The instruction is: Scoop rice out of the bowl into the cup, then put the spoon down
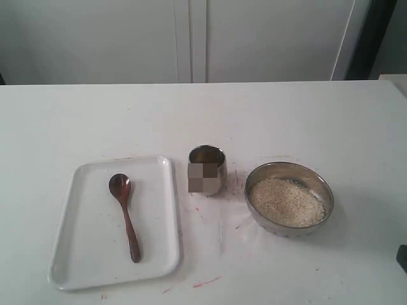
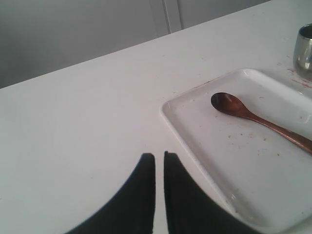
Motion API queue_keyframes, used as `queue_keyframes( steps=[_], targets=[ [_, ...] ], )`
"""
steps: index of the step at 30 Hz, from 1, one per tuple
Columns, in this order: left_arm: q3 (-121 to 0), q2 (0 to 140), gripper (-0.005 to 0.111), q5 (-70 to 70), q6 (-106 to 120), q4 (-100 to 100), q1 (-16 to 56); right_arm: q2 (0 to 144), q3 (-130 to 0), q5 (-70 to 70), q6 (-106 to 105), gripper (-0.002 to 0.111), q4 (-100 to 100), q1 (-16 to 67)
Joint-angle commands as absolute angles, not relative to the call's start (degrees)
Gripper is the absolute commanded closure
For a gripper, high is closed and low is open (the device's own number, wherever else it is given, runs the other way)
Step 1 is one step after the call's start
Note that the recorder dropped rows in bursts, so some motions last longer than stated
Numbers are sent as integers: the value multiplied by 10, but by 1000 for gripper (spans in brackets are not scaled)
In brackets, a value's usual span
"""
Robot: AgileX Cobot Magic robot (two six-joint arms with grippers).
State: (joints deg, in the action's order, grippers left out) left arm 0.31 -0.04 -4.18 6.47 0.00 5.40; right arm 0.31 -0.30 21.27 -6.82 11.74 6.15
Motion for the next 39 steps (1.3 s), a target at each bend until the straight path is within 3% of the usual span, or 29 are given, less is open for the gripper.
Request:
queue_keyframes(
  steps=[1, 6, 39],
  targets=[
    [0, 0, 92, -44, 65, 0, 53, 0, 0, 211, -74, 103, 120, 13],
    [0, 0, 92, -44, 65, 0, 53, 0, 0, 210, -74, 103, 120, -30],
    [0, 0, 92, -44, 65, 0, 53, 0, 0, 210, -74, 103, 120, -30]
  ],
)
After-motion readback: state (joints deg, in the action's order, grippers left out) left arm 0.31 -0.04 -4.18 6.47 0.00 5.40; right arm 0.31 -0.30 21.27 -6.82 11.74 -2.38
